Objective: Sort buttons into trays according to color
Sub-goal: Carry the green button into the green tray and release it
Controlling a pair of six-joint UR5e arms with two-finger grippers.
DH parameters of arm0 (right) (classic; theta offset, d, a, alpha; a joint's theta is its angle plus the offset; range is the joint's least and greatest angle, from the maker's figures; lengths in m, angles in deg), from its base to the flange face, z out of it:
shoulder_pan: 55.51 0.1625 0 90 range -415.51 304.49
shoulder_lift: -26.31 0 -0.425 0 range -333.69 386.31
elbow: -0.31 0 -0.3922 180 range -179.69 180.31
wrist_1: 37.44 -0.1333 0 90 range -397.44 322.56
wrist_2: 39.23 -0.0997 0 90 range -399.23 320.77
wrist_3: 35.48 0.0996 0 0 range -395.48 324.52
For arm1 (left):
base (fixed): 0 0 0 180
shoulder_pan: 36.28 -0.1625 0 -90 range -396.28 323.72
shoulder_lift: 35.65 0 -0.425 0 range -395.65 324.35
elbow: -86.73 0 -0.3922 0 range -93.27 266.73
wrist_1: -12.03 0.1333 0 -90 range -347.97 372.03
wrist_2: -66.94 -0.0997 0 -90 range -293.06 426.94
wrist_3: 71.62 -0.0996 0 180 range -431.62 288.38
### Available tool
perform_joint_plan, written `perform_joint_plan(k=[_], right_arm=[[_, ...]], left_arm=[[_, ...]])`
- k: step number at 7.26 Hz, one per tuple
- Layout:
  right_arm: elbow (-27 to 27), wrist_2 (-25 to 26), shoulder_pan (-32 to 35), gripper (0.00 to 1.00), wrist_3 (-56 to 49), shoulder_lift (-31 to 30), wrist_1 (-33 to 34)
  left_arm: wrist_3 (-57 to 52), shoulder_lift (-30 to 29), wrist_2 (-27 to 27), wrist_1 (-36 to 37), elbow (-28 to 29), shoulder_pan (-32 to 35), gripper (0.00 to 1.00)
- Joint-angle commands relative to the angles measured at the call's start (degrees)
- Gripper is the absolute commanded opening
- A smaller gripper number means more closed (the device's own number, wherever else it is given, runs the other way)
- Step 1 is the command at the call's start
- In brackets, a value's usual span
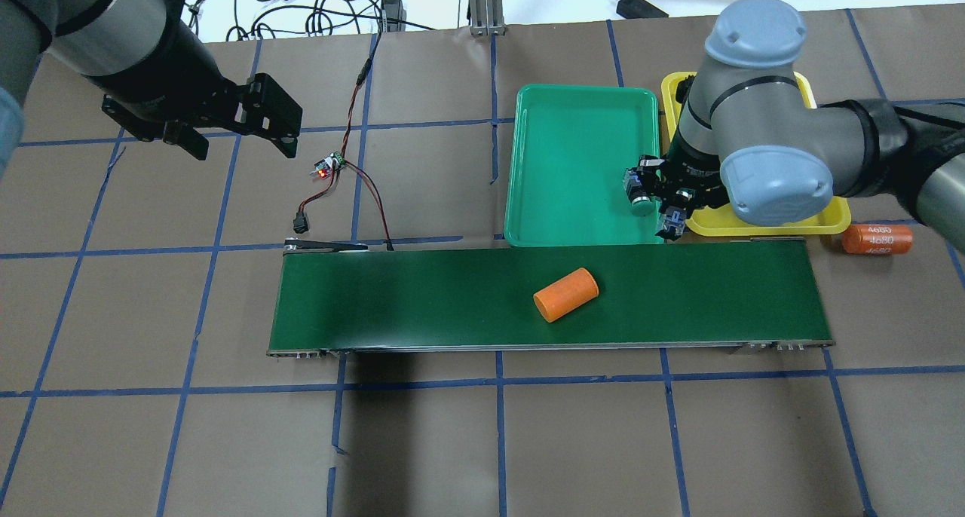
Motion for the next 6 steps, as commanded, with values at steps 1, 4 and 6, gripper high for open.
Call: perform_joint_plan(k=[1, 4, 6], right_arm=[[-10.3, -8.1, 0.6, 0.30, -1.4, 5.9, 0.5], [-12.7, -9.7, 0.6, 1.00, -1.5, 8.3, 2.7], [-13.6, -8.2, 0.6, 1.00, -1.4, 6.5, -4.7]], left_arm=[[0.0, 0.0, 0.1, 0.1, 0.0, 0.0, 1.00], [0.0, 0.0, 0.1, 0.2, 0.0, 0.0, 1.00], [0.0, 0.0, 0.1, 0.2, 0.0, 0.0, 1.00]])
